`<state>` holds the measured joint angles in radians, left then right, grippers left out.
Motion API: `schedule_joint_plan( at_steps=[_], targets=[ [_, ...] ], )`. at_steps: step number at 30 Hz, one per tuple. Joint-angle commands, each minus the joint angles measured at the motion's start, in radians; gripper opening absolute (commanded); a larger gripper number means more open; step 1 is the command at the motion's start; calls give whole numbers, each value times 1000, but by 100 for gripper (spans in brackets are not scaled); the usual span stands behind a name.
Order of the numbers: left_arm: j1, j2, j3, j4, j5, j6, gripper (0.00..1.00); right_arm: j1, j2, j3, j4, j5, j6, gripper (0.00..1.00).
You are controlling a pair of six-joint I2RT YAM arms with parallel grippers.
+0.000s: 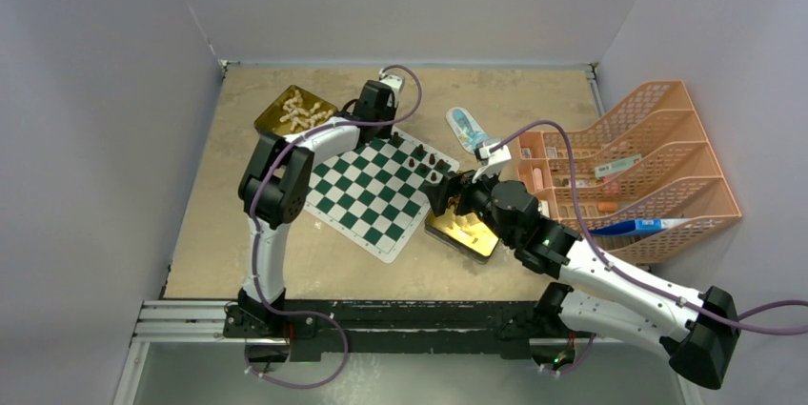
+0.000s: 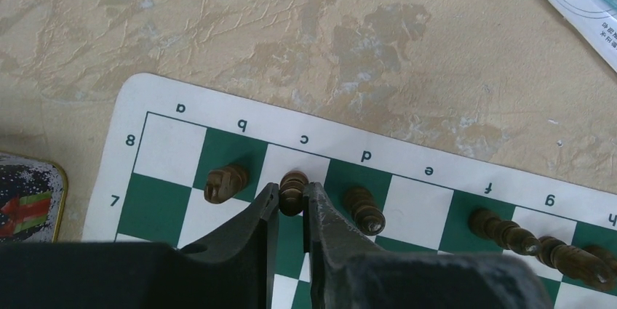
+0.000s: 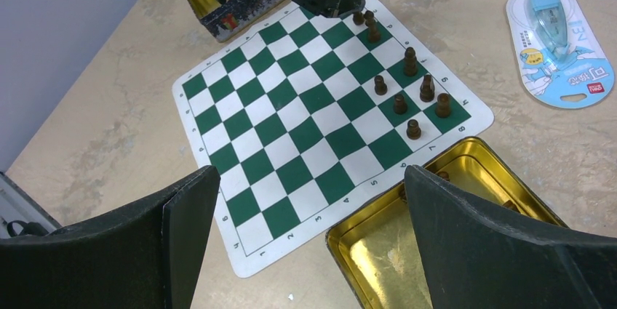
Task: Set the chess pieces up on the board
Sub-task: Place the chess piece on the chessboard, then pick up the chess piece from the storage box.
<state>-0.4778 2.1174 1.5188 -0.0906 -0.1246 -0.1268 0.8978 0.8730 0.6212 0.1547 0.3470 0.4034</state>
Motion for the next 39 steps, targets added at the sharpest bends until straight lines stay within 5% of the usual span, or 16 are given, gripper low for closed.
schedule_joint_plan(
  at_steps=[1, 22, 28, 39],
  targets=[
    [7, 14, 28, 30, 0, 21, 17, 3, -12, 29, 29, -7, 4, 99],
    [7, -74, 92, -78, 55, -7, 43, 3, 22, 27, 14, -18, 51, 99],
    [8, -200, 96, -151, 78, -42, 63, 3, 46, 31, -16, -3, 104, 99],
    [8, -604, -37, -288, 85, -67, 70, -2, 171, 57, -86, 42, 210, 85]
  ],
)
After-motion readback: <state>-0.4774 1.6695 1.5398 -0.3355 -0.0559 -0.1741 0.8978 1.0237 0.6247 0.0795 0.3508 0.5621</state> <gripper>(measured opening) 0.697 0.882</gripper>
